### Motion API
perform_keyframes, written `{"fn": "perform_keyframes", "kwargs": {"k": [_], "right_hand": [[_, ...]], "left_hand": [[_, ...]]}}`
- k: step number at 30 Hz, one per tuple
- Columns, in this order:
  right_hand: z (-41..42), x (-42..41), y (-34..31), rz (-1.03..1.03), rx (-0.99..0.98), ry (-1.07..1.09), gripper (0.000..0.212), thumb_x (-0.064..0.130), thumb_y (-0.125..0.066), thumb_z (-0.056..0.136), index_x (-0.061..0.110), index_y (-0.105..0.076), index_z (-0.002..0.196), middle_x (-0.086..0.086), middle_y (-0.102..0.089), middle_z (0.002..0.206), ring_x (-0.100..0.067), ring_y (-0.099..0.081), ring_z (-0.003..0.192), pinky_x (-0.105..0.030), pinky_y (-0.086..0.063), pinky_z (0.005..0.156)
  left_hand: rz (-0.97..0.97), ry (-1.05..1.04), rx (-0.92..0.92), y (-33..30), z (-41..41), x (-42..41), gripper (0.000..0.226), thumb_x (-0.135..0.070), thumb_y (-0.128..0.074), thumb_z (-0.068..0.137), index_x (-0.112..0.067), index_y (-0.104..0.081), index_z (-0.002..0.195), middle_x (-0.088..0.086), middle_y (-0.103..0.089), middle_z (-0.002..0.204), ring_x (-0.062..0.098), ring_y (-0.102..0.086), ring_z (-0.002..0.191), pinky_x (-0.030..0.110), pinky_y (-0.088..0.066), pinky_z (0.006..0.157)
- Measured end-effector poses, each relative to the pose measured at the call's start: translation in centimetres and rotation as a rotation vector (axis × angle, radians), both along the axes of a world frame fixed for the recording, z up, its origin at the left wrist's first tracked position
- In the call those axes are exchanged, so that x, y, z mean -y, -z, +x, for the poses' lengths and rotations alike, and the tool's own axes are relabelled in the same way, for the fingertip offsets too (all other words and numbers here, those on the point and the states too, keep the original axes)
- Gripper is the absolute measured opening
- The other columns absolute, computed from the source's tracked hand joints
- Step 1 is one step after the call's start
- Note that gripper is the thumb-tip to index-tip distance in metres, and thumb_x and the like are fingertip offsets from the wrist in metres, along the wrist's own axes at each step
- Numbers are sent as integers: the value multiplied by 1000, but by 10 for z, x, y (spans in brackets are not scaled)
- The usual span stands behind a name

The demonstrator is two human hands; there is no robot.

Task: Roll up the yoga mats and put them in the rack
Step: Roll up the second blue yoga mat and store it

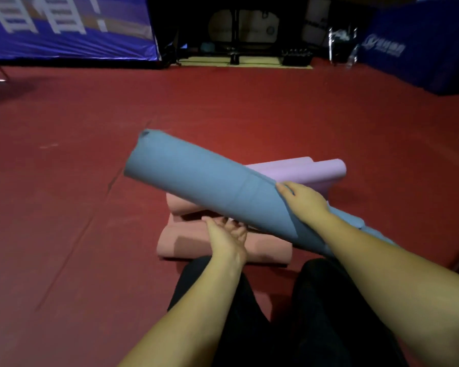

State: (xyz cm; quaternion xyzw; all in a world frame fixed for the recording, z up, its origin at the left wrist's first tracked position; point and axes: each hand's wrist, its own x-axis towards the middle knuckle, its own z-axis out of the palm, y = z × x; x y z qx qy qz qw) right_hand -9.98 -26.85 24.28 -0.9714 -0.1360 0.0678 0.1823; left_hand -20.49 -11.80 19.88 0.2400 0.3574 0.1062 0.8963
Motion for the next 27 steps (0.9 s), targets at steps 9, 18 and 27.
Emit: {"fn": "perform_keyframes", "kwargs": {"k": [9,18,27], "right_hand": [[6,6,-62,852,-40,356,49,47,-32,105,11,-63,119,-7,-63,117,-22,-54,117,-29,-35,105],[-30,53,-21,1162,-118,667,59,74,-39,85,27,-70,104,19,-68,107,-7,-58,112,-31,-33,106],[-50,119,31,1285,-229,671,50,42,-30,106,24,-72,85,15,-74,78,-7,-63,81,-26,-44,75]], "left_hand": [[197,161,10,-86,74,50,47,-69,-36,95,-28,-55,107,-8,-60,121,17,-57,113,39,-44,108],[365,286,-19,-56,54,102,69,-80,-42,79,-25,-47,120,-9,-61,115,15,-53,107,39,-39,108],[482,412,158,-45,38,127,39,-44,-36,104,-28,-69,95,-20,-73,80,-4,-65,74,16,-51,65]]}}
